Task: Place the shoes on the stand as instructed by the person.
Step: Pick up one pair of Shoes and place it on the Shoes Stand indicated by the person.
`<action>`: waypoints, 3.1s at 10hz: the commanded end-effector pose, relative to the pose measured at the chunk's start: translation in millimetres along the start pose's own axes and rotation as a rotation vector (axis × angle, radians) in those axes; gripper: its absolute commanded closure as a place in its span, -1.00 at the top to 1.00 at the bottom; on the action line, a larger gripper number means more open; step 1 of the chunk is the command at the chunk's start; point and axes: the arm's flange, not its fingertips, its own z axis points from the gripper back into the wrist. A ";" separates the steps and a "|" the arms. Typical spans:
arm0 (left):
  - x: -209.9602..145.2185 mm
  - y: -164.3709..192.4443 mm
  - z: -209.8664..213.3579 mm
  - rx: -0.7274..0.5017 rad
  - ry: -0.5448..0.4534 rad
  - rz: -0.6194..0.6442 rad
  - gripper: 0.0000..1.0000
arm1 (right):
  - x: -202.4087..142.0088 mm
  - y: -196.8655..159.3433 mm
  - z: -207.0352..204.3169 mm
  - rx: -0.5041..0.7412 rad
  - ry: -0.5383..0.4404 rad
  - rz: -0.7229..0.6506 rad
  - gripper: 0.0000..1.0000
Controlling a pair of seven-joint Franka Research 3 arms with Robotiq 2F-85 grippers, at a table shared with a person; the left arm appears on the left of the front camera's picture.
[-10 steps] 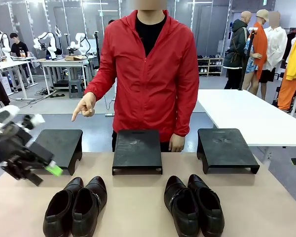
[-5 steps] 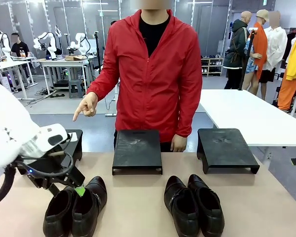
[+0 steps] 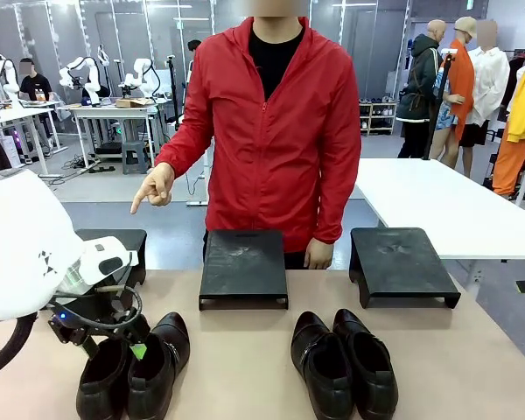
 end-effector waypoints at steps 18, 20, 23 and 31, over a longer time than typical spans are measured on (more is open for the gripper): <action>-25.9 -13.2 53.7 0.025 -0.083 -0.007 -1.00 | 0.6 1.8 0.8 0.005 -0.001 0.005 1.00; -15.5 8.9 96.4 0.027 -0.103 -0.026 -1.00 | 0.6 1.8 0.8 0.005 -0.001 0.005 1.00; 0.2 46.4 132.9 0.041 -0.157 -0.020 -1.00 | 0.6 1.8 0.8 0.005 -0.001 0.005 1.00; -2.6 68.2 133.1 0.025 -0.137 -0.019 -1.00 | 0.6 1.8 0.8 0.005 -0.001 0.005 1.00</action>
